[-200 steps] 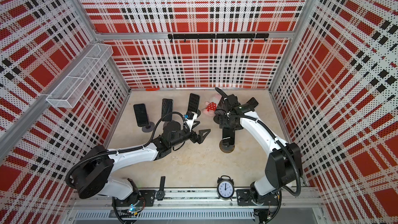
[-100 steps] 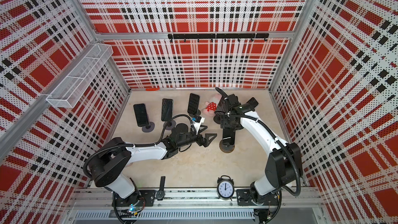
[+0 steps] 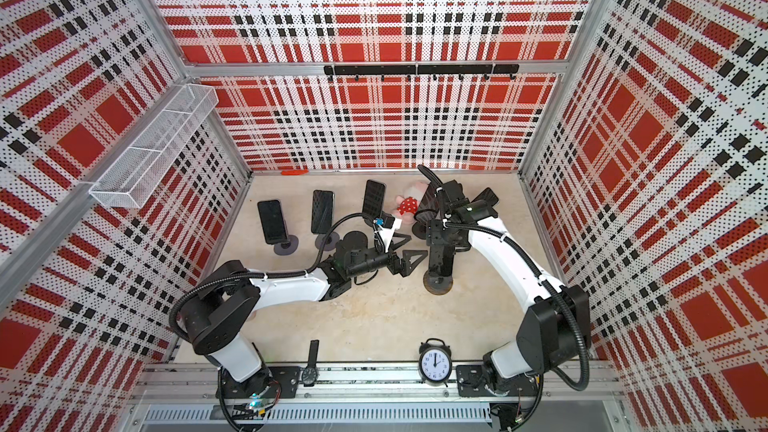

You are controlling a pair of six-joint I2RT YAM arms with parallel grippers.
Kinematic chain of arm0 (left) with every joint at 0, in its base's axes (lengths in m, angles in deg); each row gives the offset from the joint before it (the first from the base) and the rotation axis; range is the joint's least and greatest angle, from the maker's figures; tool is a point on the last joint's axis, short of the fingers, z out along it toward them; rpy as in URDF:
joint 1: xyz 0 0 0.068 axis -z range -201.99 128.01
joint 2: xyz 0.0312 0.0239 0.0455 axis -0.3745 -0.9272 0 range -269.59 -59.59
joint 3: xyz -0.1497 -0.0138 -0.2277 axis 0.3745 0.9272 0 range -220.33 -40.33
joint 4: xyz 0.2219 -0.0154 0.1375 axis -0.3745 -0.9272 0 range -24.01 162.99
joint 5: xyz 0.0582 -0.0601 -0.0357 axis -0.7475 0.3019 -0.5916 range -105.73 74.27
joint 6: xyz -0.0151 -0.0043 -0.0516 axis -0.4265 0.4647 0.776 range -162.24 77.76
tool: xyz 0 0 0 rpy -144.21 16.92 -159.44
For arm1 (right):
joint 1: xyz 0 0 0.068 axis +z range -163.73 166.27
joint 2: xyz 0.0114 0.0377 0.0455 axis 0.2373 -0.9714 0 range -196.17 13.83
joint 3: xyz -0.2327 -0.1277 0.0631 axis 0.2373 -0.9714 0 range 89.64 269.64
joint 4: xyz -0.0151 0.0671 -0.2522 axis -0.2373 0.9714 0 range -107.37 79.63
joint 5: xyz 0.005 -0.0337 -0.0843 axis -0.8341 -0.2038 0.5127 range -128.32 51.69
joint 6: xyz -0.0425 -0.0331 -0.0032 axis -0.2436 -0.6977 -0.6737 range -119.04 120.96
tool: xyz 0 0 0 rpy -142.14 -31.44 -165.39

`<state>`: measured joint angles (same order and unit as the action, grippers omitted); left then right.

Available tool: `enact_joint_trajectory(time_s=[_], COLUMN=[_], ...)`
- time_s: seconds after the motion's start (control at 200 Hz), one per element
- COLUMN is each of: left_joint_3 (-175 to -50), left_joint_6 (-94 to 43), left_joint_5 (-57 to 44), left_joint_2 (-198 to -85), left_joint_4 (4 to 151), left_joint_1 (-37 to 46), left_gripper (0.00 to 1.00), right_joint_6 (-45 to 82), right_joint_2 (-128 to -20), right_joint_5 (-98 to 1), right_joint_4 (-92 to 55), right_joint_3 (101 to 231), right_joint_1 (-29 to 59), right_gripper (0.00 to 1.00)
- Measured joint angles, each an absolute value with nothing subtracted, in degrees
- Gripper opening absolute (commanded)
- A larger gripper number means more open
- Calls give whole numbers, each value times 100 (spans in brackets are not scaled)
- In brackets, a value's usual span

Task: Remove the phone from the phone stand
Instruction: 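Close the right gripper on the phone and lift it off the stand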

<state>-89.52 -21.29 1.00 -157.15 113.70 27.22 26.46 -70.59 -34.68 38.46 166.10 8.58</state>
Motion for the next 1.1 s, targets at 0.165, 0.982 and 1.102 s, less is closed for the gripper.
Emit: enact_joint_trajectory(time_s=[0.165, 0.982, 1.102], left_joint_3=[-8952, -8206, -7903], left_joint_6=[-2312, -2588, -2607], left_joint_5=[34, -101, -195], left_joint_2=[-15715, -14939, -14349], left_joint_4=[11414, 11667, 11671], left_joint_1=[2781, 2440, 2097], left_gripper=[100, 98, 98], right_joint_6=[2594, 2432, 2390], right_joint_2=[-7011, -6604, -6604], right_joint_5=[-3538, -4495, -4622], right_joint_4=[3848, 3678, 3595], right_joint_3=[16761, 16899, 16899], right_joint_1=[858, 823, 906], right_gripper=[71, 67, 68])
